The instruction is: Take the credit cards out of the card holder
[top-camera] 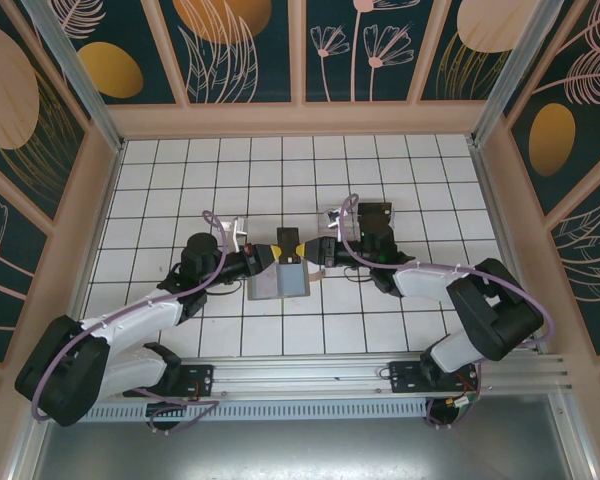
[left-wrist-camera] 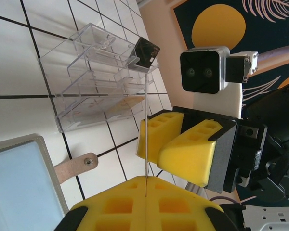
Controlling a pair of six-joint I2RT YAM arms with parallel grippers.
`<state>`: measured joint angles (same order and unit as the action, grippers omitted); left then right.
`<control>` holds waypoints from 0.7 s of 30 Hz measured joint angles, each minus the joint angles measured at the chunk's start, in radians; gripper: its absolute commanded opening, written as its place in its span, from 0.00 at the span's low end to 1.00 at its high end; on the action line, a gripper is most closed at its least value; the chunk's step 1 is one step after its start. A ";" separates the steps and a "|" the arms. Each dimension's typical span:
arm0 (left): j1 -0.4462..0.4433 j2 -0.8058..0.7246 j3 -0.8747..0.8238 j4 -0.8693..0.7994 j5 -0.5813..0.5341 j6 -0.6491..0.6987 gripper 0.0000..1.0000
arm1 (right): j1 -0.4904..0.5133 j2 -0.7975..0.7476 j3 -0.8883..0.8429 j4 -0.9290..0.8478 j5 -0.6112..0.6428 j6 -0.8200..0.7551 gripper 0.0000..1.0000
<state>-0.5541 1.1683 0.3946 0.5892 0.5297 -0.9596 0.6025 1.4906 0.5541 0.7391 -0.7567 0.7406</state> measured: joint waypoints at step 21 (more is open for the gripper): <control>0.006 -0.020 -0.016 -0.019 -0.023 0.020 0.94 | -0.028 -0.110 0.067 -0.293 0.087 -0.175 0.00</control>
<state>-0.5476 1.1484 0.3786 0.5697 0.5064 -0.9398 0.5747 1.3804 0.6212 0.4458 -0.6693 0.5659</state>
